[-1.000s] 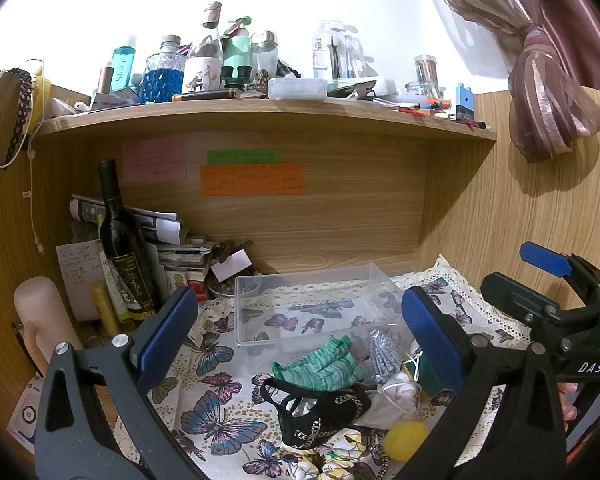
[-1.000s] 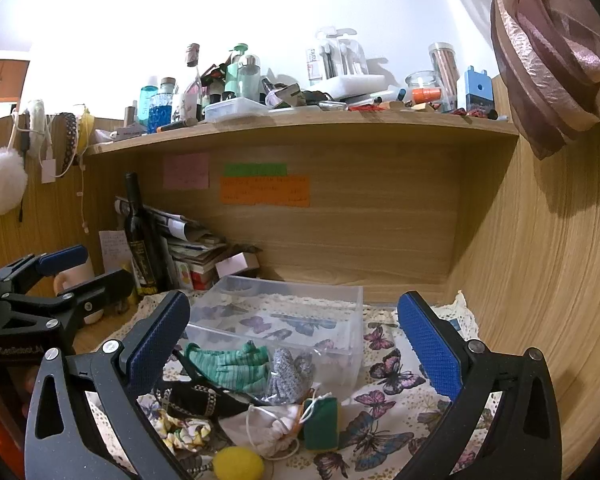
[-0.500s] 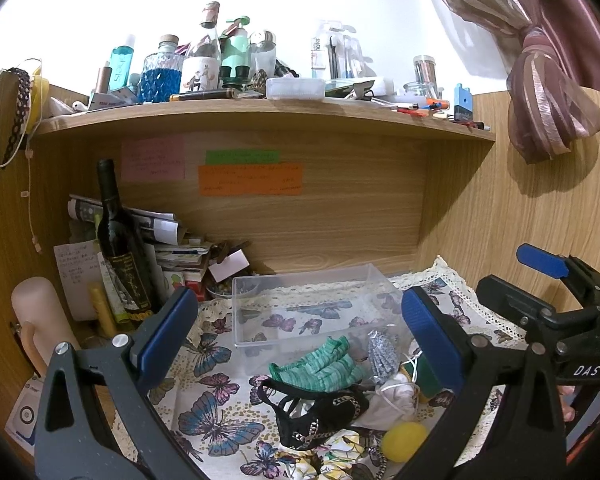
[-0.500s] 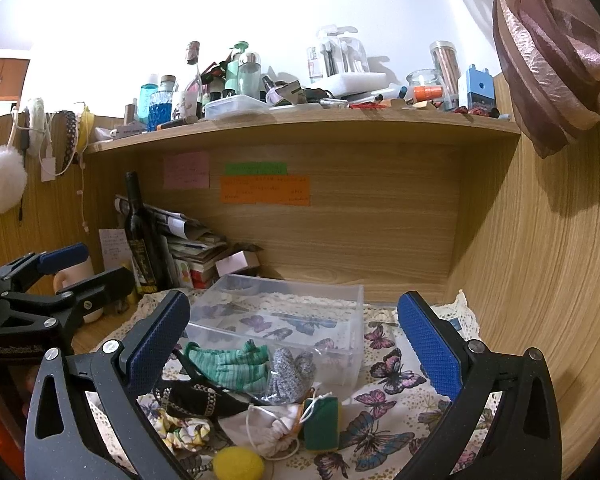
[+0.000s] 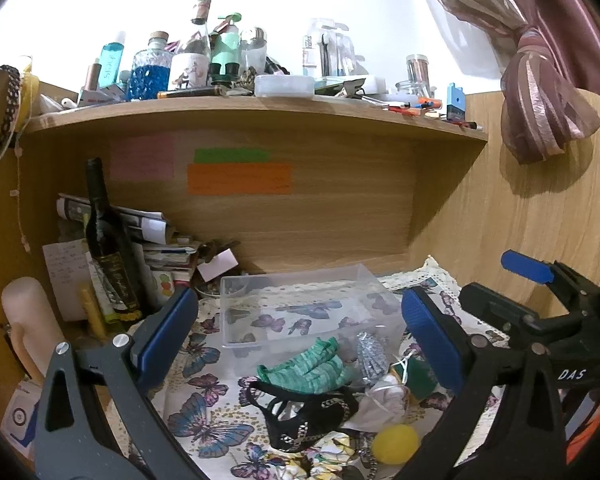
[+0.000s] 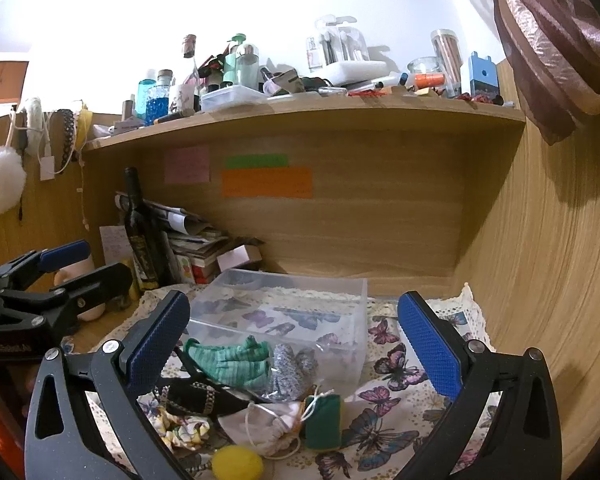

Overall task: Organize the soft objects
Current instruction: 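Grasp the black chain-trimmed cloth with the left tool while the right tool grasps the green sponge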

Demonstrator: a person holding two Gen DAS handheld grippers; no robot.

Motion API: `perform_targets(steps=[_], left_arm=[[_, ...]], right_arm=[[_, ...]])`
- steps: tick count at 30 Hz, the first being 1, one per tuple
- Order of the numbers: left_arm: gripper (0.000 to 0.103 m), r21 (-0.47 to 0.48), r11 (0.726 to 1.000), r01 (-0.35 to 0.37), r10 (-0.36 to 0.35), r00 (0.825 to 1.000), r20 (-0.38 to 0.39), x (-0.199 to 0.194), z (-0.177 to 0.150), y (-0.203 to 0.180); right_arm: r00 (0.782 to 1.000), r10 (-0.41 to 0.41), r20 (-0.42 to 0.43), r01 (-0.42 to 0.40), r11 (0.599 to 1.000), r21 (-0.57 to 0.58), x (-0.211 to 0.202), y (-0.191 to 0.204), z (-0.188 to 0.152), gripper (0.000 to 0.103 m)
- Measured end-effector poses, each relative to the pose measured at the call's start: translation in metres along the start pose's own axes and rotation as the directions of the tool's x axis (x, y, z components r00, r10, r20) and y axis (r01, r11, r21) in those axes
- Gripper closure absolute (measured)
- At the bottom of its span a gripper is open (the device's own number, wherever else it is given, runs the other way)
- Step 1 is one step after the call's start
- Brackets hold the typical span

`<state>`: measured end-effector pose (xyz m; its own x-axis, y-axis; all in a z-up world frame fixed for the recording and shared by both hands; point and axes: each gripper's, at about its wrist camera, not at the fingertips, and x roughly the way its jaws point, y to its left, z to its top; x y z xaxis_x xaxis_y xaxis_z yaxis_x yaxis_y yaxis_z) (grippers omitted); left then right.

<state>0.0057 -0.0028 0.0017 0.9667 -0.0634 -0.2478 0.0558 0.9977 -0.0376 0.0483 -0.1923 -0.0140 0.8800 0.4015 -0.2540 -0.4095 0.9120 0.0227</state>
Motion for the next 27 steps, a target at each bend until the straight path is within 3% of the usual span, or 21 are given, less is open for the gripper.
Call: perform_targets(steps=[2, 4, 6, 12, 16, 19, 27], left_arm=[[0.002, -0.005, 1.000, 0.005, -0.005, 1.000, -0.009, 0.004, 0.001, -0.001], [0.018, -0.007, 1.000, 0.000, 0.000, 1.000, -0.016, 0.008, 0.001, -0.002], [0.022, -0.010, 1.000, -0.004, 0.003, 0.999, -0.042, 0.016, 0.003, 0.000], [0.025, -0.060, 0.998, 0.028, -0.036, 0.991, -0.132, 0.044, -0.004, 0.012], [0.025, -0.086, 0.996, 0.028, -0.047, 0.972, -0.231, 0.060, -0.023, 0.022], [0.025, -0.093, 0.995, 0.021, -0.047, 0.957, -0.286, 0.065, -0.041, 0.025], [0.022, -0.111, 0.994, 0.013, -0.054, 0.924, -0.379, 0.065, -0.083, 0.023]], right_arm=[[1.000, -0.007, 0.000, 0.007, 1.000, 0.007, 0.001, -0.004, -0.001, 0.000], [1.000, -0.016, -0.001, 0.016, 1.000, 0.016, 0.002, -0.009, -0.002, 0.000], [1.000, -0.024, -0.010, 0.024, 0.999, 0.037, 0.003, -0.019, -0.003, 0.002], [0.995, -0.022, -0.098, 0.031, 0.995, 0.099, 0.014, -0.049, -0.020, 0.011], [0.984, -0.022, -0.179, 0.041, 0.994, 0.101, 0.027, -0.056, -0.039, 0.016], [0.966, -0.007, -0.258, 0.035, 0.994, 0.102, 0.039, -0.057, -0.057, 0.024], [0.915, 0.026, -0.402, 0.016, 0.995, 0.100, 0.058, -0.052, -0.097, 0.034]])
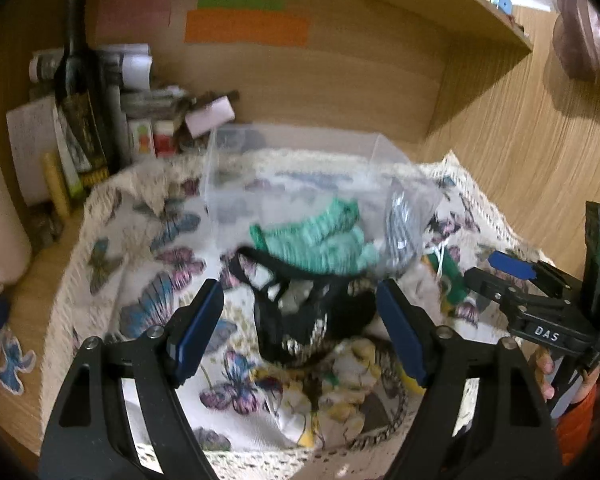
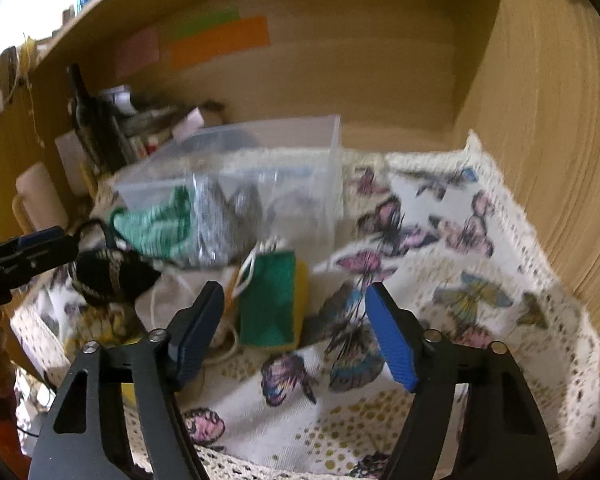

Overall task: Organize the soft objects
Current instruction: 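Grasp the black chain-trimmed cloth with the left tool while the right tool grasps the green sponge, then carry both items over the clear box and open both tools to drop them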

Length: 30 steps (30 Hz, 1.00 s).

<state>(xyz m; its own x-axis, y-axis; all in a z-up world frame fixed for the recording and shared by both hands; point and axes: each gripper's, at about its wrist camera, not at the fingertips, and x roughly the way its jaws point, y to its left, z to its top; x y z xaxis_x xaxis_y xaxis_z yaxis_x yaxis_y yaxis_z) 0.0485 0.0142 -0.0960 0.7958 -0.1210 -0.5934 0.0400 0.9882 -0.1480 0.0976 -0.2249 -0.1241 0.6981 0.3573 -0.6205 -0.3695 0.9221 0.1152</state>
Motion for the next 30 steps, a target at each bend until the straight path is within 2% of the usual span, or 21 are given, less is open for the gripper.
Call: perform_targets(steps=[4, 6, 7, 8, 9, 10, 13, 18, 22, 30], left_arm=[[0.022, -0.010, 1.000, 0.016, -0.016, 0.997, -0.070, 0.017, -0.014, 0.001], [0.023, -0.008, 1.000, 0.005, -0.005, 0.996, -0.090, 0.025, -0.019, 0.001], [0.030, -0.010, 1.000, 0.000, -0.001, 0.996, -0.090, 0.027, -0.021, 0.000], [0.035, -0.012, 1.000, -0.007, 0.006, 0.997, -0.081, 0.028, -0.021, 0.001], [0.048, -0.013, 1.000, -0.023, 0.022, 0.997, -0.068, 0.028, -0.022, 0.002], [0.059, -0.007, 1.000, -0.027, 0.026, 0.998, -0.062, 0.028, -0.022, 0.002], [0.069, -0.003, 1.000, 0.007, -0.008, 0.998, -0.060, 0.026, -0.021, 0.003], [0.076, 0.024, 1.000, 0.004, -0.003, 0.999, -0.048, 0.020, -0.017, 0.001], [0.083, 0.018, 1.000, -0.009, 0.009, 1.000, 0.003, 0.008, -0.005, 0.005], [0.086, 0.039, 0.999, 0.023, -0.026, 0.996, 0.082, -0.012, 0.027, 0.005]], right_arm=[[0.999, 0.012, -0.051, -0.012, 1.000, 0.000, 0.014, 0.001, -0.004, 0.045], [0.997, 0.013, -0.081, -0.013, 1.000, -0.005, 0.022, 0.003, -0.005, 0.047], [0.995, 0.015, -0.100, -0.016, 1.000, -0.011, 0.027, 0.003, -0.005, 0.049], [0.994, 0.012, -0.109, -0.014, 1.000, -0.018, 0.029, 0.005, -0.006, 0.057], [0.992, 0.022, -0.123, -0.025, 0.999, -0.024, 0.032, 0.007, -0.007, 0.066], [0.991, 0.038, -0.132, -0.041, 0.999, -0.024, 0.034, 0.008, -0.008, 0.071], [0.993, 0.019, -0.115, -0.024, 0.998, -0.050, 0.030, 0.012, -0.010, 0.071], [0.998, -0.003, -0.064, 0.000, 0.999, -0.042, 0.013, 0.008, -0.005, 0.072], [0.999, -0.036, -0.011, 0.035, 0.999, -0.037, -0.005, 0.001, 0.003, 0.072], [0.994, -0.060, 0.095, 0.063, 0.998, -0.027, -0.028, 0.001, 0.026, 0.072]])
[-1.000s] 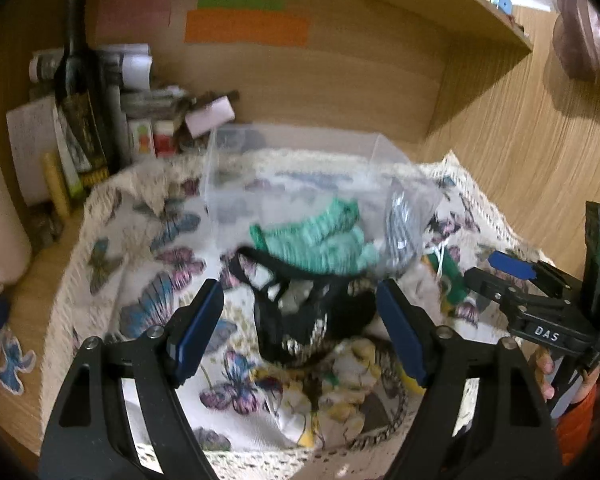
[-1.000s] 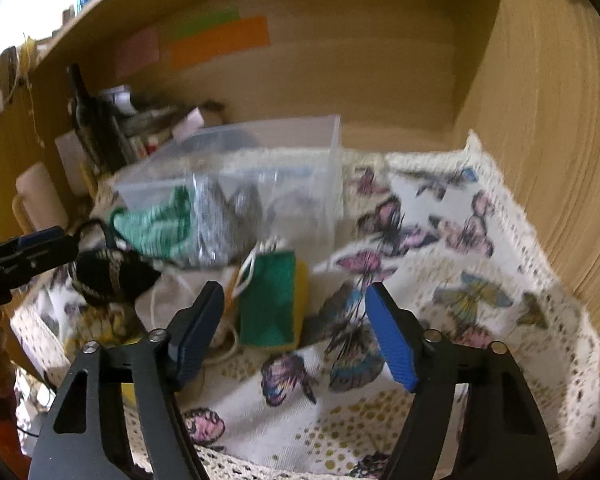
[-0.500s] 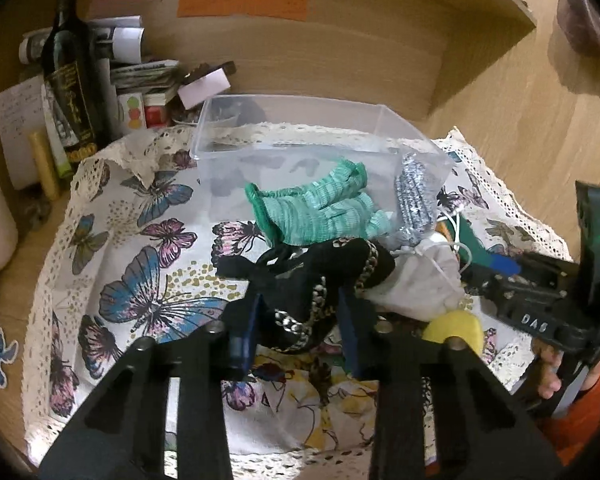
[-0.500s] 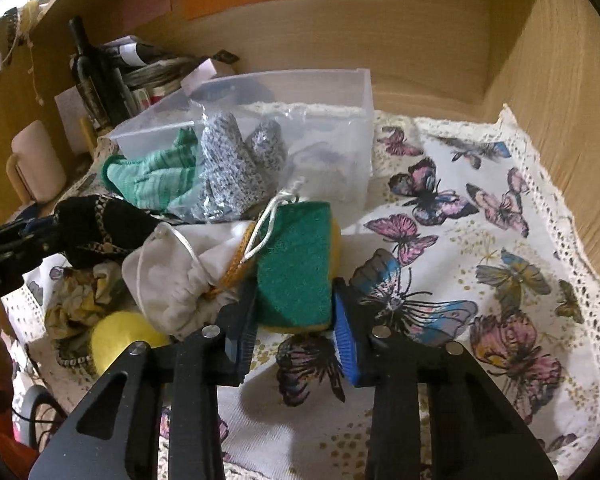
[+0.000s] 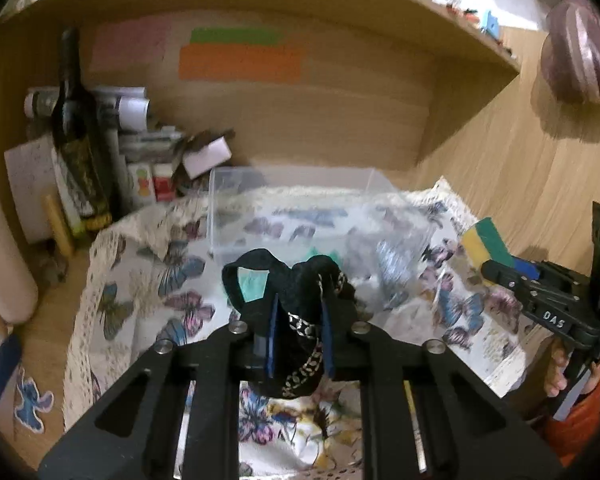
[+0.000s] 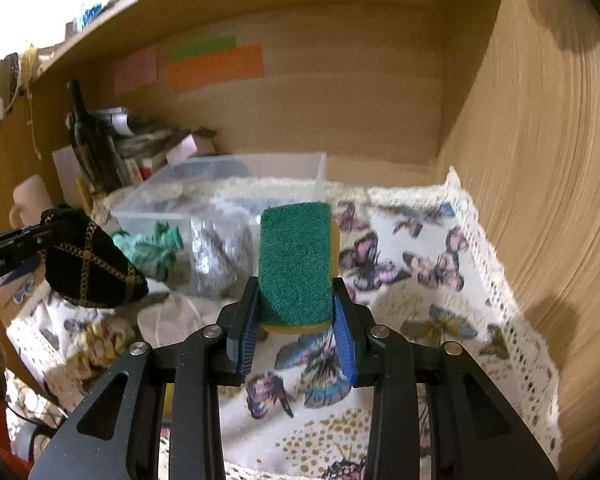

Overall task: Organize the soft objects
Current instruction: 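Carry both items over the clear box and open both tools to drop them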

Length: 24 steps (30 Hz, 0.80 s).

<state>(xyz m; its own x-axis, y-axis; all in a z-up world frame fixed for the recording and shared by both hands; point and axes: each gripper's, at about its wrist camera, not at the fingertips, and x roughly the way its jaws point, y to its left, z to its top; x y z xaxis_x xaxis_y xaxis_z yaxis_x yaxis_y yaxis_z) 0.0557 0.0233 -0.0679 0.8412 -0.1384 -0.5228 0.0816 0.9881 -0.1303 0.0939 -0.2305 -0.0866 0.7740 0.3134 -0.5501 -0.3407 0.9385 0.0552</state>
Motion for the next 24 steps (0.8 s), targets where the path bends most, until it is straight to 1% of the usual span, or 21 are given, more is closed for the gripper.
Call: perform_targets(steps=[3, 6, 8, 10, 14, 18, 22, 24], left_arm=[[0.087, 0.010, 1.000, 0.026, -0.027, 0.999, 0.025, -0.006, 0.016, -0.002], [0.087, 0.023, 0.999, 0.034, -0.035, 0.998, 0.051, -0.011, 0.032, -0.004], [0.087, 0.036, 0.999, 0.029, -0.031, 0.997, 0.074, -0.015, 0.040, -0.005], [0.087, 0.042, 0.999, 0.004, -0.008, 0.995, 0.096, -0.018, 0.049, -0.005], [0.087, 0.036, 0.999, 0.002, -0.006, 0.992, 0.125, -0.020, 0.068, 0.000], [0.087, 0.033, 0.999, -0.002, -0.003, 0.990, 0.144, -0.014, 0.085, 0.003], [0.087, 0.033, 0.999, -0.019, 0.013, 0.985, 0.172, -0.002, 0.101, 0.006], [0.087, 0.042, 0.999, -0.023, 0.014, 0.982, 0.188, 0.005, 0.107, 0.006]], right_arm=[[0.999, 0.000, 0.038, 0.001, 1.000, -0.005, -0.003, 0.002, 0.010, 0.072], [0.998, 0.011, 0.069, -0.010, 1.000, -0.014, -0.004, 0.005, 0.020, 0.072], [0.996, 0.031, 0.086, -0.030, 0.999, -0.020, -0.003, 0.007, 0.027, 0.072], [0.994, 0.046, 0.100, -0.043, 0.999, -0.030, -0.002, 0.011, 0.034, 0.072], [0.990, 0.071, 0.124, -0.065, 0.997, -0.050, 0.001, 0.016, 0.048, 0.072], [0.986, 0.095, 0.135, -0.086, 0.994, -0.072, 0.009, 0.020, 0.063, 0.072], [0.987, 0.089, 0.134, -0.075, 0.992, -0.104, 0.023, 0.025, 0.078, 0.072], [0.988, 0.096, 0.120, -0.083, 0.990, -0.111, 0.033, 0.028, 0.086, 0.072]])
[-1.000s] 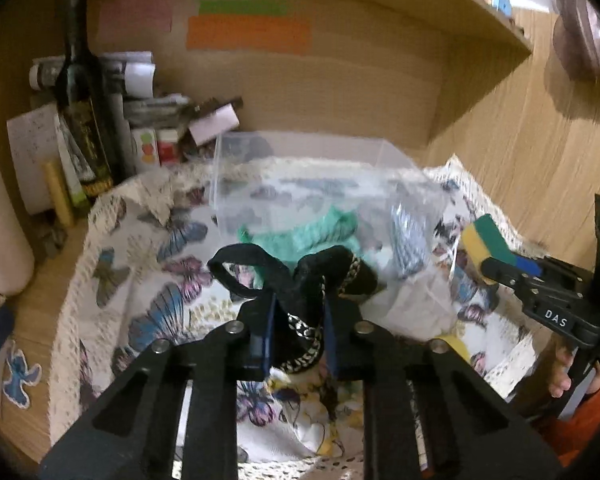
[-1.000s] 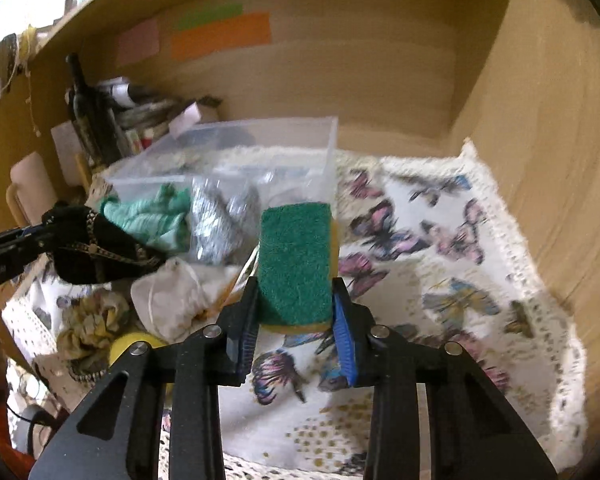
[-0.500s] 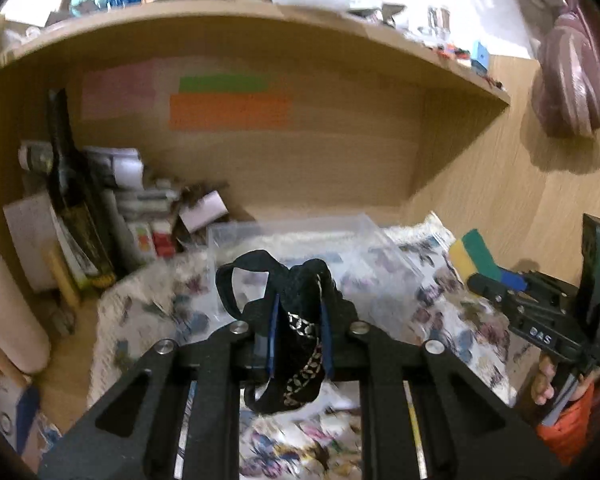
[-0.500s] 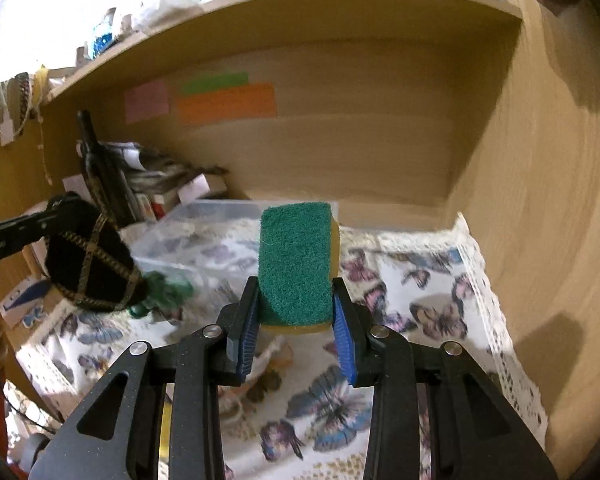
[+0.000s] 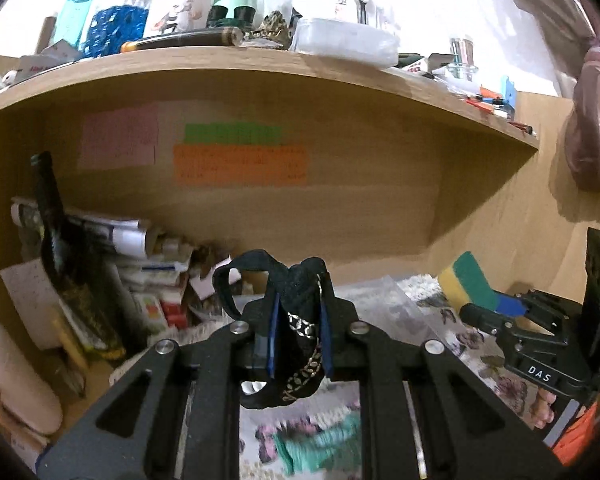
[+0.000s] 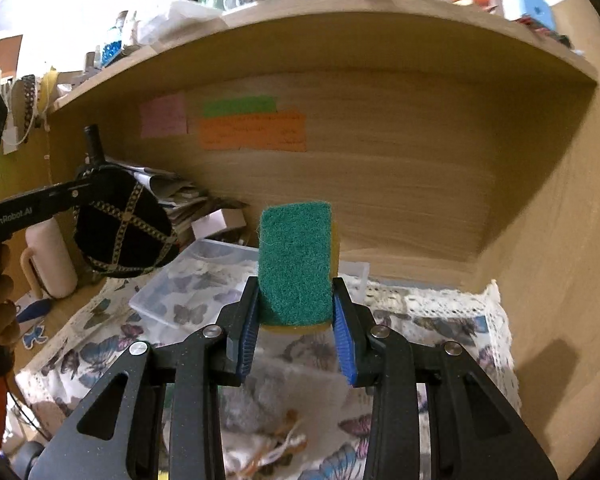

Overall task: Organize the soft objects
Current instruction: 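Carry both items over the clear box and open both tools to drop them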

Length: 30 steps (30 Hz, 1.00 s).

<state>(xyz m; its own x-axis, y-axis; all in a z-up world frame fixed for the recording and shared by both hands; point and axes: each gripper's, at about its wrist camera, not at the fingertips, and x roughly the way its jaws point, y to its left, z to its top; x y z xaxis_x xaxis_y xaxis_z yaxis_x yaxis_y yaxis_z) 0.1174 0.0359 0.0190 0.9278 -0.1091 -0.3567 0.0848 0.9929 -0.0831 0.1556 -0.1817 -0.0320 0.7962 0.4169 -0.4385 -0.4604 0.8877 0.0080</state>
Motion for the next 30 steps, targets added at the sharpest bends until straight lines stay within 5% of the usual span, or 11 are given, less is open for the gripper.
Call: perform_targets(steps=[5, 11, 25, 30], left_arm=[[0.087, 0.030, 0.999, -0.016, 0.017, 1.000, -0.015, 0.030, -0.001, -0.004], [0.087, 0.028, 0.999, 0.016, -0.013, 0.992, -0.122, 0.076, -0.018, -0.001], [0.084, 0.010, 0.998, 0.067, -0.059, 0.940, -0.336, 0.137, -0.056, 0.008], [0.067, -0.002, 0.998, 0.068, -0.064, 0.924, -0.377, 0.144, -0.059, 0.012]], right_arm=[[0.998, 0.007, -0.068, -0.008, 1.000, -0.015, 0.032, -0.002, 0.007, 0.072], [0.983, 0.022, -0.184, -0.026, 0.999, -0.021, 0.075, -0.003, 0.001, 0.072], [0.931, 0.016, -0.364, -0.027, 0.999, -0.025, 0.130, -0.006, -0.026, 0.071], [0.935, 0.001, -0.354, -0.022, 0.998, -0.055, 0.127, -0.001, -0.026, 0.062]])
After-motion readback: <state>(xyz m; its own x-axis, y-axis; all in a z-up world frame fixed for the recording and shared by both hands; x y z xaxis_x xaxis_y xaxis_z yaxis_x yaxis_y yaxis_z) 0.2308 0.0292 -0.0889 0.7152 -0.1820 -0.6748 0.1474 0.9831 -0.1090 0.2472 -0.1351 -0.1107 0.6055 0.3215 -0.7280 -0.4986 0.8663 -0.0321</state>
